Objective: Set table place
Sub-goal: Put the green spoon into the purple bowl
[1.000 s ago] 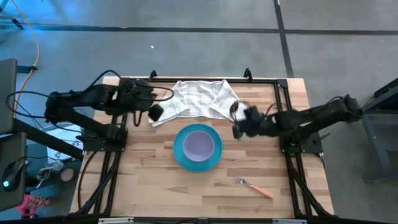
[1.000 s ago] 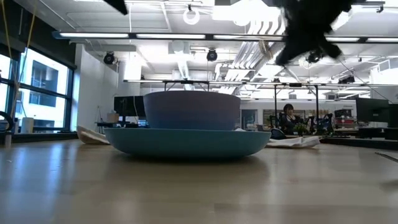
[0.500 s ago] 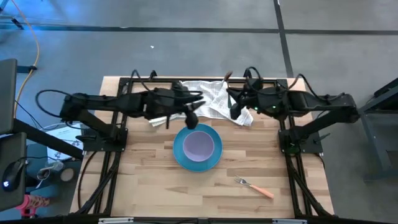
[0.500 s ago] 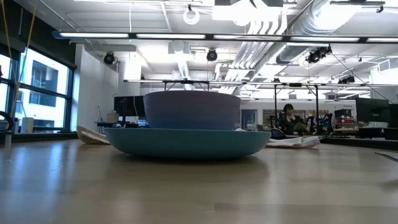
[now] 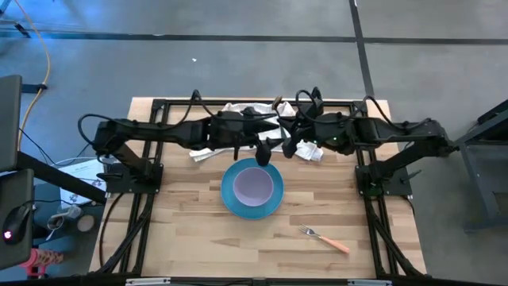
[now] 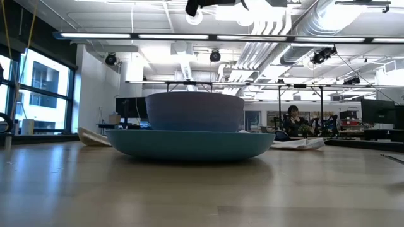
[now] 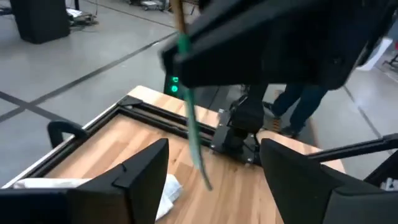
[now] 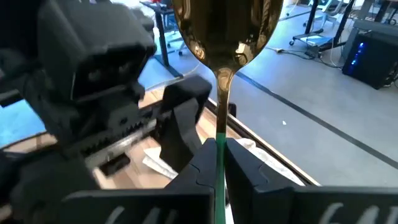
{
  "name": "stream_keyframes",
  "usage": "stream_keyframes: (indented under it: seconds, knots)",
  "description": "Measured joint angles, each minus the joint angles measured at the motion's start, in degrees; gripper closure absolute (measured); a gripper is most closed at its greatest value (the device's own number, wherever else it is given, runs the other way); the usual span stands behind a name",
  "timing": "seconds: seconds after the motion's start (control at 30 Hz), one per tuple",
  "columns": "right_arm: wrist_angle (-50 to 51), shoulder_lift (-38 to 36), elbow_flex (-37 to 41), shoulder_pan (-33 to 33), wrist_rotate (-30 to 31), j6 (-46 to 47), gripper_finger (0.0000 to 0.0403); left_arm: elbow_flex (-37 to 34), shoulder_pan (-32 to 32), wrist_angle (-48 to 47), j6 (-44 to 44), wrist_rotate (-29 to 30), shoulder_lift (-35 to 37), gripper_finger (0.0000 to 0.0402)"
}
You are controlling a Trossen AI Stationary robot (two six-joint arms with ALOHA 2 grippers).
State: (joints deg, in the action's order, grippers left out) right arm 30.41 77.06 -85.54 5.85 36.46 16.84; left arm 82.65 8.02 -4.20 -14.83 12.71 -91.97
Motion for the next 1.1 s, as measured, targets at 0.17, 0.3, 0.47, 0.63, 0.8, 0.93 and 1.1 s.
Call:
stream_keyframes:
  seconds: [0.17,0.3,0.47,0.63,0.8,0.93,1.1]
  knots:
    - [-1.6,0.0,0.0,0.0,-0.8,-0.4,0.0403,0.0,0.0,1.8,0.0,1.8,0.0,0.0154]
    - [-1.9,0.0,0.0,0.0,-0.9,-0.3,0.0403,0.0,0.3,1.8,-0.2,3.8,0.0,0.0154]
    - [-2.8,0.0,0.0,0.0,-0.9,-0.4,0.0403,0.0,0.4,2.1,-0.6,4.8,0.0,0.0154]
    - [-3.4,0.0,0.0,0.0,-0.9,-0.4,0.0403,0.0,0.4,3.2,-0.7,4.9,0.0,0.0180]
    - [-4.7,0.0,0.0,0.6,-0.9,-0.5,0.0403,0.0,0.3,2.4,-1.0,4.9,0.0,0.0251]
    - [-4.5,0.0,0.1,1.2,-0.9,-0.6,0.0403,0.0,0.3,1.3,-1.9,4.8,0.0,0.0354]
    - [-4.2,0.0,0.1,2.1,-0.7,-0.4,0.0402,0.1,0.1,-0.1,-0.8,4.2,0.1,0.0395]
